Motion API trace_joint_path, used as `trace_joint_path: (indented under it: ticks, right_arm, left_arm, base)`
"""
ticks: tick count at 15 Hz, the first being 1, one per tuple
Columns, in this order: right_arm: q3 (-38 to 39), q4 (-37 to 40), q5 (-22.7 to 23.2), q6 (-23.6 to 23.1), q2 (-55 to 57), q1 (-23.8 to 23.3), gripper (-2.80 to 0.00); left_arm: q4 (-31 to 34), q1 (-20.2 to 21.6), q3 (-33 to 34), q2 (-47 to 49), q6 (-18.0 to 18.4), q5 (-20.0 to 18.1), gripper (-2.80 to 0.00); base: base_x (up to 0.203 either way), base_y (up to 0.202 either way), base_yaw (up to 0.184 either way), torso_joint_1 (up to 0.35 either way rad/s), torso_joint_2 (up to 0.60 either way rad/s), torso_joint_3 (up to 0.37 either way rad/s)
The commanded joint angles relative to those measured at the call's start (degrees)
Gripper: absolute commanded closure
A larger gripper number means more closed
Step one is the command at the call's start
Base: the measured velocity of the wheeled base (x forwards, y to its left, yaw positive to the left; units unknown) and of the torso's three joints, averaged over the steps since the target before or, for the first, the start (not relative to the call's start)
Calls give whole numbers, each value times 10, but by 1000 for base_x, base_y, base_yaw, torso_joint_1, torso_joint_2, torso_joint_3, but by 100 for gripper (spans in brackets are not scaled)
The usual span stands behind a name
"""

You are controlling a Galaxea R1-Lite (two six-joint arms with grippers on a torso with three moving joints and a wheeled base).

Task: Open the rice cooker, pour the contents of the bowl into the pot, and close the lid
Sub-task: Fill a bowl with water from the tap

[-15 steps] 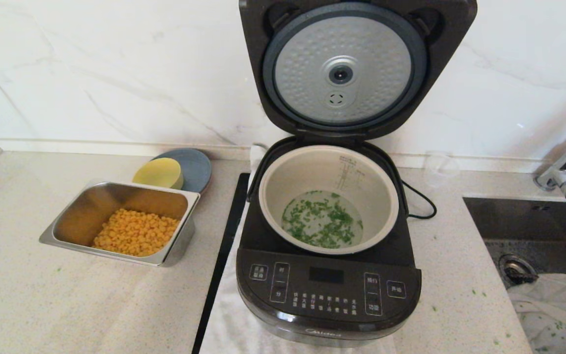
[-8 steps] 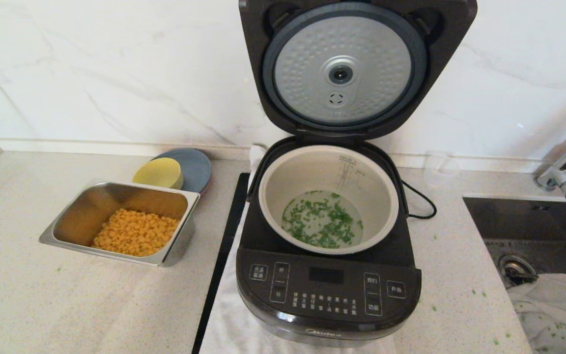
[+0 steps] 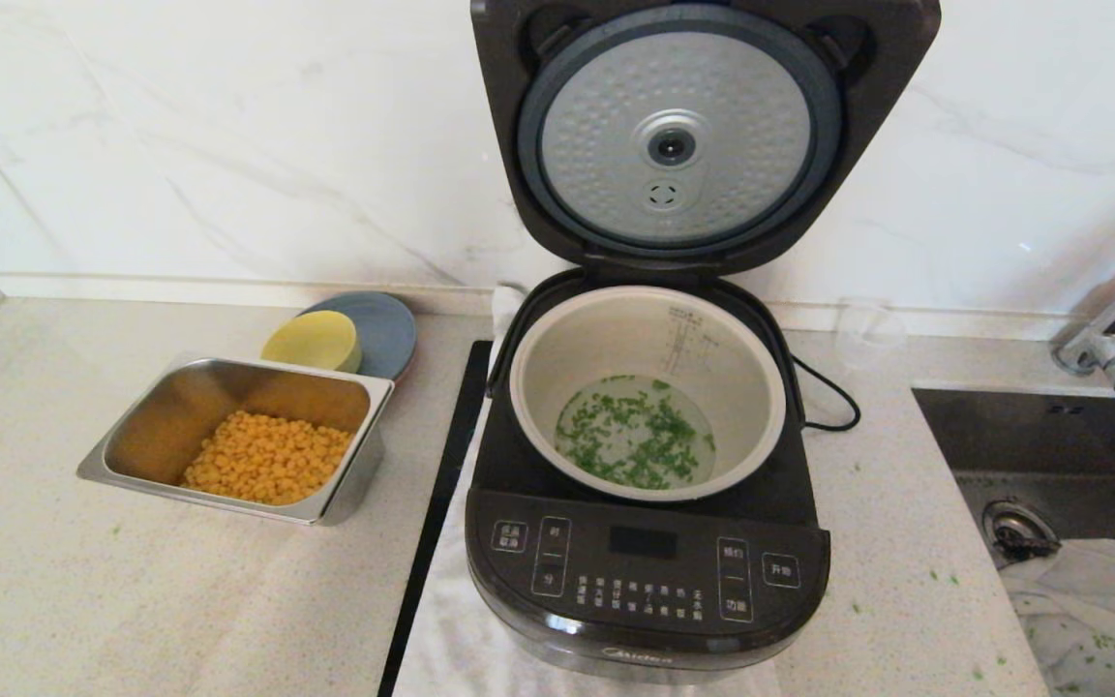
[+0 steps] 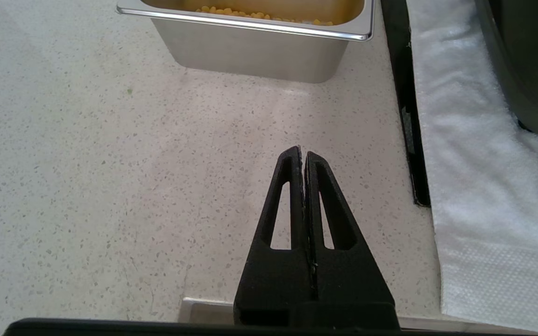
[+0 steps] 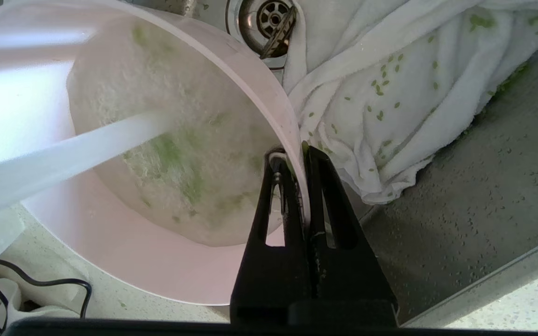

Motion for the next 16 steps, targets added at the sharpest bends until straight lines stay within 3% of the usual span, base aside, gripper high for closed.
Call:
trace_joint_path:
  ticks: [1,6,10,12,16]
  right_arm:
    - [0,5,1,1,-4,0,0]
    - [14,17,0,-1,-32,0,0]
    - [90,26,-4,-12,-99,21,0]
    - [146,27,-9,-41,-145,41,0]
    - [230,29,-26,-52,-251,114,0]
  left_arm:
    - [0,0,0,1,0,0,0]
    - [0,0,0,1,0,0,0]
    - [0,0,0,1,0,0,0]
    - [0,0,0,1,0,0,0]
    - [0,0,0,0,0,0,0]
  base:
    - [0,0,0,0,0,0]
    - [0,0,0,0,0,0]
    - [0,0,0,0,0,0]
    - [0,0,0,0,0,0]
    - [0,0,0,0,0,0]
